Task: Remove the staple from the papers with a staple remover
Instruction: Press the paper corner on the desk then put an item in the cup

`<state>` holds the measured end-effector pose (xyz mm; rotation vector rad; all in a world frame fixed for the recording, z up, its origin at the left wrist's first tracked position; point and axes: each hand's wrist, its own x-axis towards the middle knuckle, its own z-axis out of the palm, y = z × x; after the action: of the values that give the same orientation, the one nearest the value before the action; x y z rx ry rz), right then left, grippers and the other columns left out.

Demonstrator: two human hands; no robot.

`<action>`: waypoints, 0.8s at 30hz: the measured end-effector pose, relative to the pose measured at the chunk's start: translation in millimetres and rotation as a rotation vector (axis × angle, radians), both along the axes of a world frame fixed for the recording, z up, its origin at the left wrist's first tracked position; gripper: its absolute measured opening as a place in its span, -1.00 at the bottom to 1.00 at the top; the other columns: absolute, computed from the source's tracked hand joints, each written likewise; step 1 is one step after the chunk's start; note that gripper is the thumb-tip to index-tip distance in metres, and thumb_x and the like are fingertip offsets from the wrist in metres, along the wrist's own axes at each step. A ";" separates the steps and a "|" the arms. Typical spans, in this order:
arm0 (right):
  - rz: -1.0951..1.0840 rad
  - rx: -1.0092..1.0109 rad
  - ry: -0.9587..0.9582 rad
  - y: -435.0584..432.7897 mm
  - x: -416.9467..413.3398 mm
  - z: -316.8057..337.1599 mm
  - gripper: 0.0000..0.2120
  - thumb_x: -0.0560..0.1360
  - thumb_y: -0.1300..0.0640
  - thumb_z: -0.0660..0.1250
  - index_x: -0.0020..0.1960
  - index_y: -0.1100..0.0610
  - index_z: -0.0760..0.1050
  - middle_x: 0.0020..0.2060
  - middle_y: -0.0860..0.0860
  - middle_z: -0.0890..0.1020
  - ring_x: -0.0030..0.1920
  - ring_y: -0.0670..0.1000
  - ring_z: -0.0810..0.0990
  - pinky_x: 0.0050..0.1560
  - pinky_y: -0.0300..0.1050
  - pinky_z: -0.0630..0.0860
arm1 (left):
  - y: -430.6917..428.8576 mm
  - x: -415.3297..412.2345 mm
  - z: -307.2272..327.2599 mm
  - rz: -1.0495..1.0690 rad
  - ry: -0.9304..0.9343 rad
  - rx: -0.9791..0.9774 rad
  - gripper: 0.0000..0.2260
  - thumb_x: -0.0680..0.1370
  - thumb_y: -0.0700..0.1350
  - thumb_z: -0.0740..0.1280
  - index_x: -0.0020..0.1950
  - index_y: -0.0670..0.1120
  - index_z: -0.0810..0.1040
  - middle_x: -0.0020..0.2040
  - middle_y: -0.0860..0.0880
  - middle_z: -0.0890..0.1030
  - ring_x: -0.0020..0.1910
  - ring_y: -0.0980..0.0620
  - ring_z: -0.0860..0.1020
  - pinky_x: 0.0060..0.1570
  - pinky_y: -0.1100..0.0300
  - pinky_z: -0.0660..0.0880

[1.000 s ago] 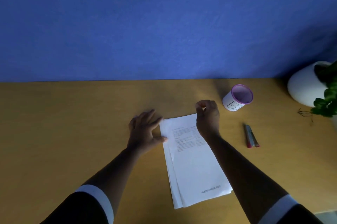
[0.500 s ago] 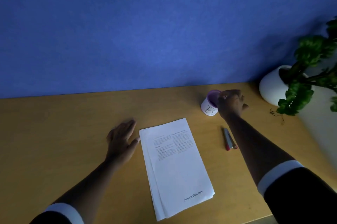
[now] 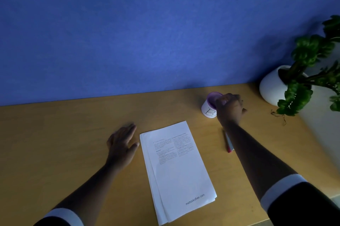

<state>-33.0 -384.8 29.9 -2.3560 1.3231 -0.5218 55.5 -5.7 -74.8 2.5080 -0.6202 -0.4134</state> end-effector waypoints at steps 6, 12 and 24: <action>0.452 -0.012 0.097 84.4 -46.8 -24.2 -0.74 0.61 0.05 0.46 0.26 0.13 0.66 0.25 0.11 0.72 0.25 0.19 0.68 0.30 0.18 0.58 | -3.5 -1.5 10.8 0.034 0.046 0.001 -0.28 0.53 0.12 0.23 0.71 0.02 0.37 0.72 0.03 0.35 0.73 -0.05 0.21 0.64 -0.08 0.03; 0.666 0.078 0.403 149.0 -78.3 -57.6 -0.44 0.65 -0.20 0.33 0.59 -0.03 0.41 0.62 -0.03 0.42 0.61 0.04 0.38 0.56 0.11 0.33 | -1.3 3.3 17.4 0.044 0.120 0.000 -0.25 0.49 0.14 0.25 0.72 0.05 0.36 0.74 0.06 0.31 0.74 0.00 0.18 0.62 0.05 -0.02; 0.646 0.060 0.545 185.3 -112.1 -66.4 -0.23 0.59 -0.31 0.36 0.70 -0.15 0.15 0.74 -0.03 0.17 0.72 0.12 0.20 0.61 0.33 0.26 | -24.3 -80.8 39.4 0.536 0.416 -0.432 -0.46 0.67 -0.25 0.37 0.66 -0.16 0.42 0.63 -0.15 0.48 0.56 -0.14 0.50 0.49 -0.07 0.49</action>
<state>-145.1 -199.5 -36.5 -2.7732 0.6475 0.3675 -25.4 -30.0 -35.5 1.9814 0.1226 -0.5081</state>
